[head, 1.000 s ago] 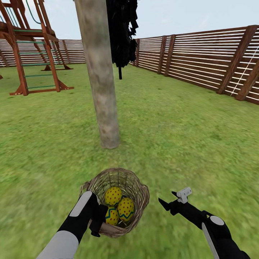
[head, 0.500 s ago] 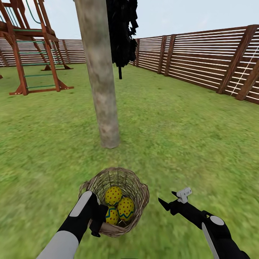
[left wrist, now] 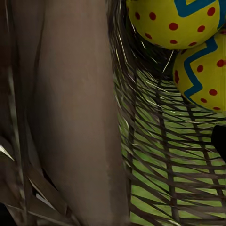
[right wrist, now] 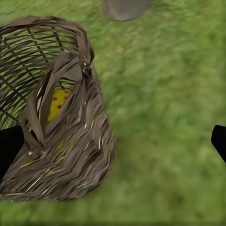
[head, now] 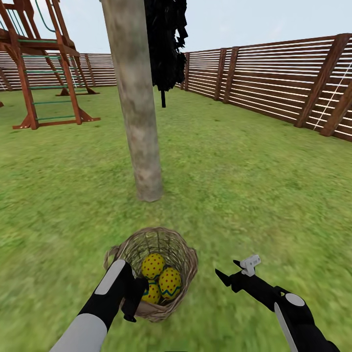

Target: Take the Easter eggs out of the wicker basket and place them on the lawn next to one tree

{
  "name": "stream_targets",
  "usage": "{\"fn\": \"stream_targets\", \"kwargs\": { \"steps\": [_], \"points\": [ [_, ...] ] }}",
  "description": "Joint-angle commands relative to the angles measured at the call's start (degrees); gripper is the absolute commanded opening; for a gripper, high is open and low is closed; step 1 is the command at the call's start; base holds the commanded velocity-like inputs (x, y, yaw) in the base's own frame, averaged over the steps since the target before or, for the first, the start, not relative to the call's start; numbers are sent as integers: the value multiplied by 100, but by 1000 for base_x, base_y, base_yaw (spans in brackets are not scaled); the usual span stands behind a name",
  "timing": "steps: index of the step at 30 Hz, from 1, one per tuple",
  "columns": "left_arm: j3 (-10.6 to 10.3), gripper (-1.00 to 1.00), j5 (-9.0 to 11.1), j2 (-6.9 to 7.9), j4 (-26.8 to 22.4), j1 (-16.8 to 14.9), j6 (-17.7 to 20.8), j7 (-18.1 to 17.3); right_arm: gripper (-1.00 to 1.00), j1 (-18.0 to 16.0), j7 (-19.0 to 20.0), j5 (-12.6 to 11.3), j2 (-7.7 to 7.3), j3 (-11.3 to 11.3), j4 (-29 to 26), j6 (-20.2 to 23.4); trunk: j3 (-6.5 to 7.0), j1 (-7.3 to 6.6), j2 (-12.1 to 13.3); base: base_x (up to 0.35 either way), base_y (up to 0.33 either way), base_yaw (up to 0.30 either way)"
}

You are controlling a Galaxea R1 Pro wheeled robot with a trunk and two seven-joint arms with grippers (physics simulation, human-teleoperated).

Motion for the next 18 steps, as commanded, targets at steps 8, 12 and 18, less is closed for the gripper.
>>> {"fn": "stream_targets", "kwargs": {
  "steps": [8, 12, 18],
  "points": [
    [-2, 100, -4, 6, -25, -2, 60, 28, 100, -3, 35, 17, -1, -10, -8, 34, -5, -1, -2, 0, 0, 0],
    [-18, 100, -6, -7, -54, -2, 68, 28, 100, -3, 35, 17, 3, -10, -8, 34, -5, -1, -2, 0, 0, 0],
    [-37, 100, -11, -17, -67, -2, 95, 28, 100, -3, 35, 17, 0, -10, -13, 34, 17, -1, -2, -43, 0, 0]
  ]
}}
